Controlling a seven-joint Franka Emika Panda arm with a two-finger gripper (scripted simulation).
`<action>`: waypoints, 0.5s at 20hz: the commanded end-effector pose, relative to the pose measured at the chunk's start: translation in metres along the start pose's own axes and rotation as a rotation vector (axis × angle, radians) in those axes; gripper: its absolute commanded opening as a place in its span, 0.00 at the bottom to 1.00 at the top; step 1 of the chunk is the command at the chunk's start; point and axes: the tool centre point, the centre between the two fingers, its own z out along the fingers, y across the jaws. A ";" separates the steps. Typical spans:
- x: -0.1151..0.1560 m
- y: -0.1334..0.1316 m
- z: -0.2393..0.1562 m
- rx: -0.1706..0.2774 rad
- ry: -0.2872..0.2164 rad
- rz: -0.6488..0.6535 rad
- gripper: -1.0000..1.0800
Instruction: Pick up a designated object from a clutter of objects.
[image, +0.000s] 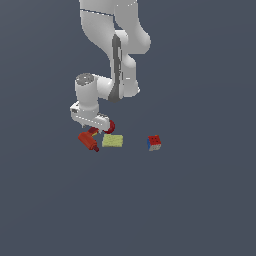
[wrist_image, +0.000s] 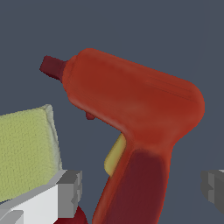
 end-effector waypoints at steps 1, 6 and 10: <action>0.000 0.000 0.001 0.000 0.000 0.000 1.00; 0.000 0.000 0.010 0.000 0.001 0.000 1.00; -0.001 0.000 0.023 0.001 0.001 0.001 1.00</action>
